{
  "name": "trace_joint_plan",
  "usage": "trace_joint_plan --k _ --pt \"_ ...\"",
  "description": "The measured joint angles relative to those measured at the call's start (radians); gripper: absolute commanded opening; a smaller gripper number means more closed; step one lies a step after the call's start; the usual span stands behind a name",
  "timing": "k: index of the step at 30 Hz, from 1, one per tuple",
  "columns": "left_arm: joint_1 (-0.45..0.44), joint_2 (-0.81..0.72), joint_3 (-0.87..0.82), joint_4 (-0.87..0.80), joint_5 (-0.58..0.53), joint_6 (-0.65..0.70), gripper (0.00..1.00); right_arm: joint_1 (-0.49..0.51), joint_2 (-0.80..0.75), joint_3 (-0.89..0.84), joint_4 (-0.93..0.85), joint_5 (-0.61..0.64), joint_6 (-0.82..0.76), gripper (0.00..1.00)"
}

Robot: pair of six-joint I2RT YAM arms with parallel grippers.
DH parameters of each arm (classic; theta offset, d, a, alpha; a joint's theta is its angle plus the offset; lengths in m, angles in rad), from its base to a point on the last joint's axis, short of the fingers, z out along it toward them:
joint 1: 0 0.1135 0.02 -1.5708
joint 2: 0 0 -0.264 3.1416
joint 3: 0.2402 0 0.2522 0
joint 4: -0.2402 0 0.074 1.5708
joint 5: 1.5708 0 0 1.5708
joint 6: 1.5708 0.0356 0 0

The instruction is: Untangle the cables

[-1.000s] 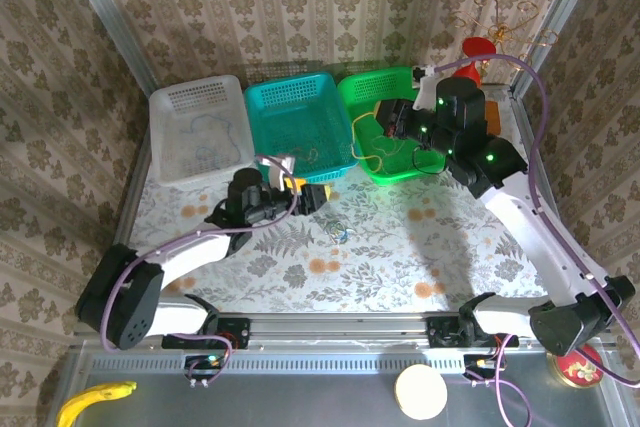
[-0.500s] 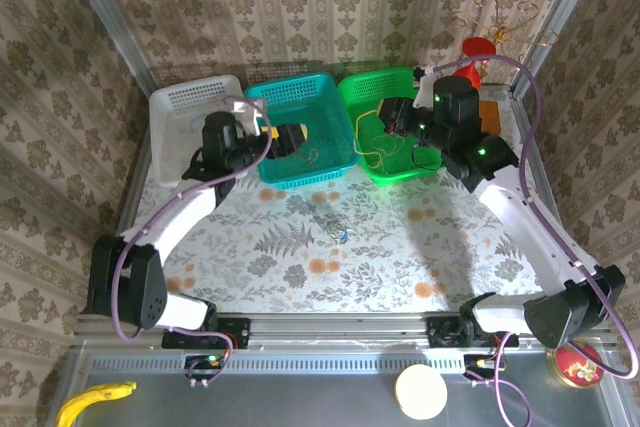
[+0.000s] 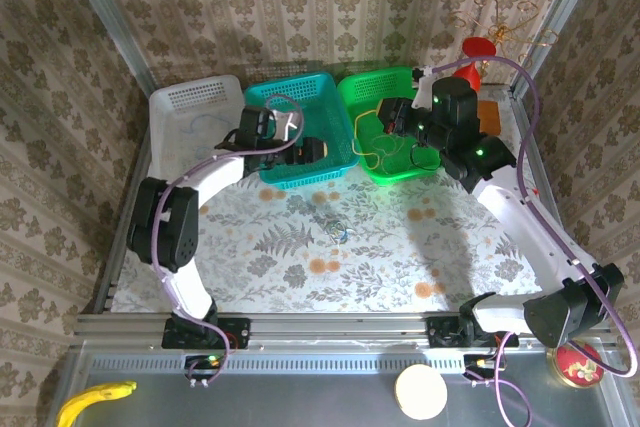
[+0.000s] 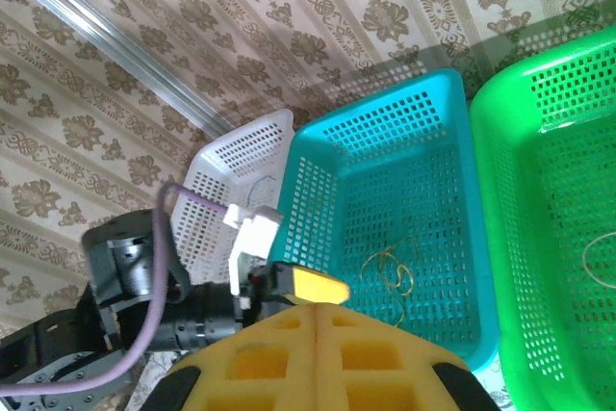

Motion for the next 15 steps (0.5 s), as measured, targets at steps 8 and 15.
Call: trace_joint_plan --k 8,15 --pt "-0.074 0.045 0.067 -0.123 0.000 0.070 1.00 0.000 -0.001 -0.022 0.005 -0.006 0.001 0.00" --pt "-0.121 0.045 0.069 -0.168 0.008 0.093 1.00 0.000 -0.009 -0.023 0.006 -0.006 0.000 0.00"
